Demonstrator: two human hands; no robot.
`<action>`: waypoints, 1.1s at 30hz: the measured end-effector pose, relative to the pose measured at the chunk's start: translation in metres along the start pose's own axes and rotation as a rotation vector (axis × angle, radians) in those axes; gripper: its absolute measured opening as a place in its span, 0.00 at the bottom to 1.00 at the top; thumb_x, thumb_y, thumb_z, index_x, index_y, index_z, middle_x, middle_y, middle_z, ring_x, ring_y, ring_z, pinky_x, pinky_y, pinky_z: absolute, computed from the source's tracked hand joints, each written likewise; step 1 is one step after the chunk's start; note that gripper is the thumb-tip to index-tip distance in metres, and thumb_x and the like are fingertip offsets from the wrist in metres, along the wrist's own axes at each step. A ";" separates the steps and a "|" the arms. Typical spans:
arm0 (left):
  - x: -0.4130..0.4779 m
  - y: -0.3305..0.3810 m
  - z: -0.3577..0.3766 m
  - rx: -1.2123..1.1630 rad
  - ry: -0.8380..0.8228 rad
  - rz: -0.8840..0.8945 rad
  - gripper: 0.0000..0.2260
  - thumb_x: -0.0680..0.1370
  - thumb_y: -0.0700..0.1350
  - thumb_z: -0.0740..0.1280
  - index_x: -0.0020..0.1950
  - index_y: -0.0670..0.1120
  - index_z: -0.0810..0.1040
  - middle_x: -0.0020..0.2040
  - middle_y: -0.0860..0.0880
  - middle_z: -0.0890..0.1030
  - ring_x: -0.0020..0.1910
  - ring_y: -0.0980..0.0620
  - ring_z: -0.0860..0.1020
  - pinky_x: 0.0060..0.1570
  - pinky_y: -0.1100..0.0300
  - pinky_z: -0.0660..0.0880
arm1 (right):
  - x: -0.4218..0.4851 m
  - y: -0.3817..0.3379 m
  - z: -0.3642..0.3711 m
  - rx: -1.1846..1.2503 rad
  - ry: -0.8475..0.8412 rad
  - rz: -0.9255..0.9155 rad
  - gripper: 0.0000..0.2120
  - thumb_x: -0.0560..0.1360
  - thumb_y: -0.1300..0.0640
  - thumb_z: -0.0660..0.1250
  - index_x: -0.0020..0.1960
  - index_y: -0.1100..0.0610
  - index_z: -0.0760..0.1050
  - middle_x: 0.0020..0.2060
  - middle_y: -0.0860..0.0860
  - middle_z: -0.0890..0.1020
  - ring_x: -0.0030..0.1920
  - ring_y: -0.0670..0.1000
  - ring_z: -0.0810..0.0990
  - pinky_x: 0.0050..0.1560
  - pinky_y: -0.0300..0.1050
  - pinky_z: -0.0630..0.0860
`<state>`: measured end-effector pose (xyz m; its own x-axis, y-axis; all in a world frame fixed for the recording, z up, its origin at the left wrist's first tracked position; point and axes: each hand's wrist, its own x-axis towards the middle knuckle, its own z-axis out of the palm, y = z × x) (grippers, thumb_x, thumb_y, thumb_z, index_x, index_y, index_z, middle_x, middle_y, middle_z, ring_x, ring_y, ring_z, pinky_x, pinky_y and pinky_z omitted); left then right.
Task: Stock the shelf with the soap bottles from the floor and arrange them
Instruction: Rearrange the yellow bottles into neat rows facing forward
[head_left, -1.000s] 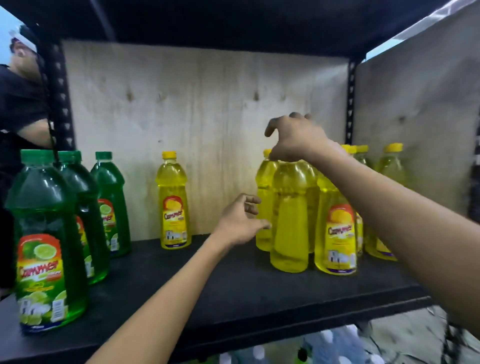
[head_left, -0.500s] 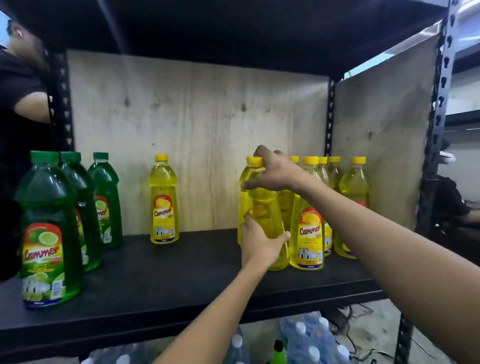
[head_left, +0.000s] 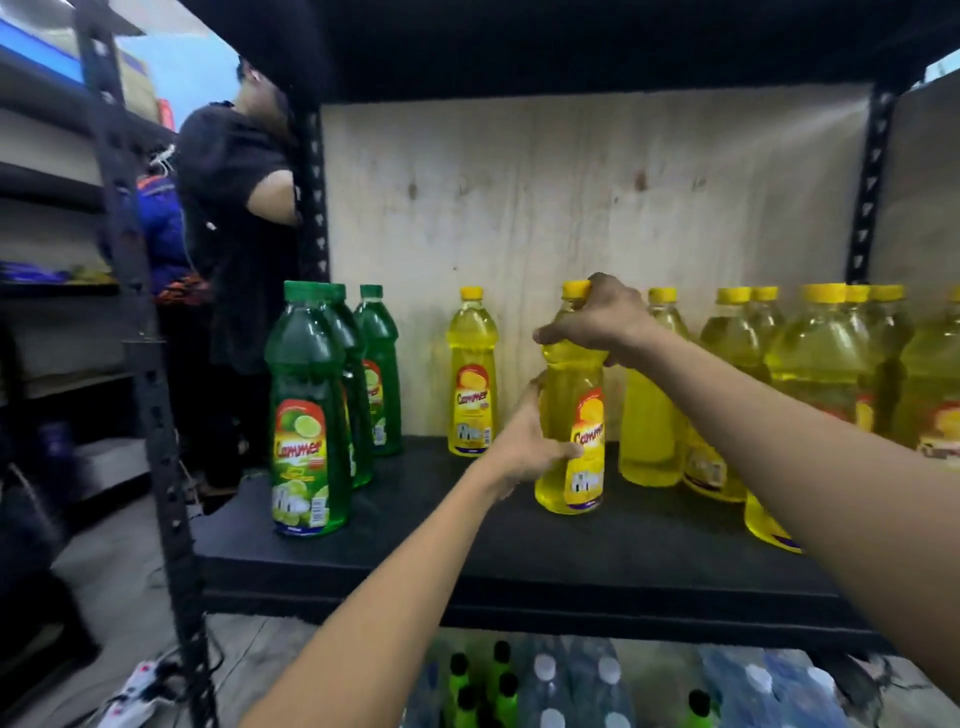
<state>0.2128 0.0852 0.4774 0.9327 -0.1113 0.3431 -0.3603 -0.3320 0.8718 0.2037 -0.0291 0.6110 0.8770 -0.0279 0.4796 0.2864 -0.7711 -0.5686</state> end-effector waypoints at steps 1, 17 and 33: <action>-0.001 -0.007 -0.006 0.041 0.084 -0.006 0.47 0.71 0.41 0.78 0.79 0.56 0.50 0.72 0.53 0.68 0.71 0.48 0.69 0.69 0.46 0.70 | 0.005 -0.011 0.013 0.014 -0.007 0.012 0.38 0.61 0.41 0.80 0.63 0.56 0.73 0.61 0.57 0.79 0.61 0.61 0.78 0.56 0.57 0.80; 0.019 -0.066 -0.101 0.161 0.161 -0.105 0.55 0.68 0.45 0.80 0.76 0.54 0.38 0.64 0.52 0.68 0.61 0.52 0.72 0.58 0.56 0.73 | 0.053 -0.091 0.115 0.087 -0.128 0.055 0.40 0.67 0.43 0.76 0.72 0.56 0.64 0.67 0.57 0.74 0.66 0.61 0.75 0.56 0.53 0.77; -0.033 -0.026 -0.034 0.601 0.640 0.262 0.51 0.67 0.41 0.76 0.79 0.55 0.44 0.74 0.43 0.54 0.74 0.39 0.58 0.71 0.45 0.62 | -0.002 -0.042 0.032 0.083 -0.184 -0.082 0.34 0.67 0.42 0.78 0.68 0.55 0.73 0.64 0.55 0.79 0.60 0.56 0.78 0.54 0.45 0.74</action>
<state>0.1906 0.1295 0.4548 0.5706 0.2292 0.7886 -0.3225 -0.8206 0.4719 0.2022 0.0237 0.6123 0.9029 0.1557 0.4006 0.3841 -0.7105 -0.5897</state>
